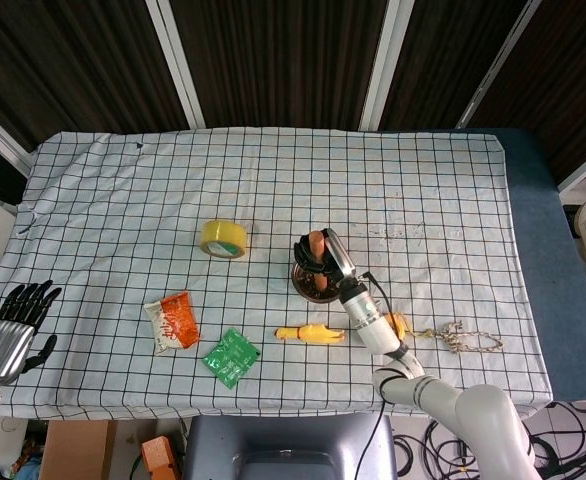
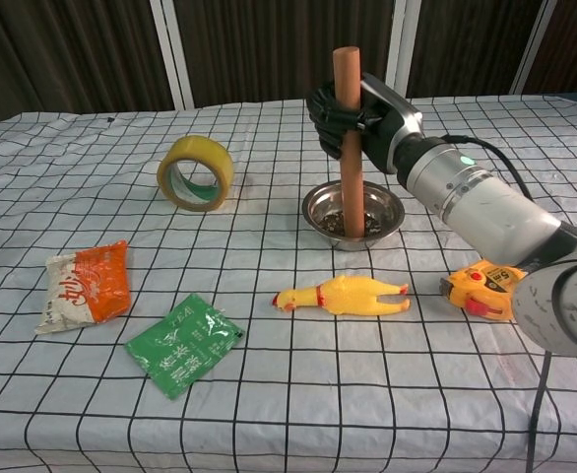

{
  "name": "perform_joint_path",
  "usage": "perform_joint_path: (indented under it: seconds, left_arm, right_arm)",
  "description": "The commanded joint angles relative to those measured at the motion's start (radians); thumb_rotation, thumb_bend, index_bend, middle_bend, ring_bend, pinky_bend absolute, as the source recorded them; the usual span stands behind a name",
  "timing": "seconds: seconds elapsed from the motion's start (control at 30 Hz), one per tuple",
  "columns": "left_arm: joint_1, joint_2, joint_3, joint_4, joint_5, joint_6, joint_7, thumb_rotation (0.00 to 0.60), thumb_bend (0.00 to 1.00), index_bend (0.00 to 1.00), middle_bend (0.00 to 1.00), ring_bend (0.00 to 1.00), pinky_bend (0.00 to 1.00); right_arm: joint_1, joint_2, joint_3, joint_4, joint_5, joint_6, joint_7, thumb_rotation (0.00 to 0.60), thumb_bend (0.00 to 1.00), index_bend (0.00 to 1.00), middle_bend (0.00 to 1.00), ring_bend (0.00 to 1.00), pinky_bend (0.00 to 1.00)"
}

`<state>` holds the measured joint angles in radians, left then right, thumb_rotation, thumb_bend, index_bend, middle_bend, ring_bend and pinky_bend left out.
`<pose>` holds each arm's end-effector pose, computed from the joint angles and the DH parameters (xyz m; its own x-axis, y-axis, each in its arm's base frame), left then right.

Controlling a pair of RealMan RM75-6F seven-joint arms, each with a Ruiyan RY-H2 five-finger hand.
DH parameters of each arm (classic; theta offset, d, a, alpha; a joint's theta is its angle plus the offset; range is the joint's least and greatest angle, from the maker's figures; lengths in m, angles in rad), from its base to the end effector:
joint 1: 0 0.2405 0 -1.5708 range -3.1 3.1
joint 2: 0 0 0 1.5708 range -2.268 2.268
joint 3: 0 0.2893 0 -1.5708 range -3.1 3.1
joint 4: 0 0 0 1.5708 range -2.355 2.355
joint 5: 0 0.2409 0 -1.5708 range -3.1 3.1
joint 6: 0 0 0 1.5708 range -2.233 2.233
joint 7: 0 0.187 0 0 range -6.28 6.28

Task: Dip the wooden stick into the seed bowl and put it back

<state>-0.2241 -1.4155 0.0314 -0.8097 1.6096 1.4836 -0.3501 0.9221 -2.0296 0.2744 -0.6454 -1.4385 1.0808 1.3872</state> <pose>-0.4342 0.2836 0.1173 0.5493 0.0016 0.8356 0.8179 -0.2061 -0.5373 -0.1071 -0.4828 -0.1258 -0.7013 -0.4573 0.5469 -0.5481 -0.1448 -0.8238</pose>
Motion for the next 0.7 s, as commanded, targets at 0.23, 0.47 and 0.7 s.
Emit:
perform_joint_path:
  seconds: [0.23, 0.47, 0.7]
  left_arm:
    - [0.004, 0.011, -0.004, -0.021, 0.004, 0.023, 0.001, 0.6, 0.42, 0.0, 0.0, 0.0, 0.06]
    - [0.007, 0.03, -0.005, -0.057, 0.014, 0.046, 0.016, 0.6, 0.42, 0.0, 0.0, 0.0, 0.06]
    - [0.001, 0.042, 0.001, -0.084, 0.036, 0.062, 0.041, 0.6, 0.42, 0.0, 0.0, 0.0, 0.06]
  right_arm:
    - [-0.002, 0.062, 0.031, -0.08, -0.015, 0.082, 0.001, 0.6, 0.71, 1.0, 0.96, 0.99, 1.0]
    - [-0.02, 0.212, 0.059, -0.265, -0.04, 0.182, -0.299, 0.6, 0.71, 1.0, 0.96, 0.99, 1.0]
    - [-0.107, 0.399, -0.024, -0.341, 0.045, 0.035, -0.908, 0.6, 0.71, 1.0, 0.96, 0.95, 0.95]
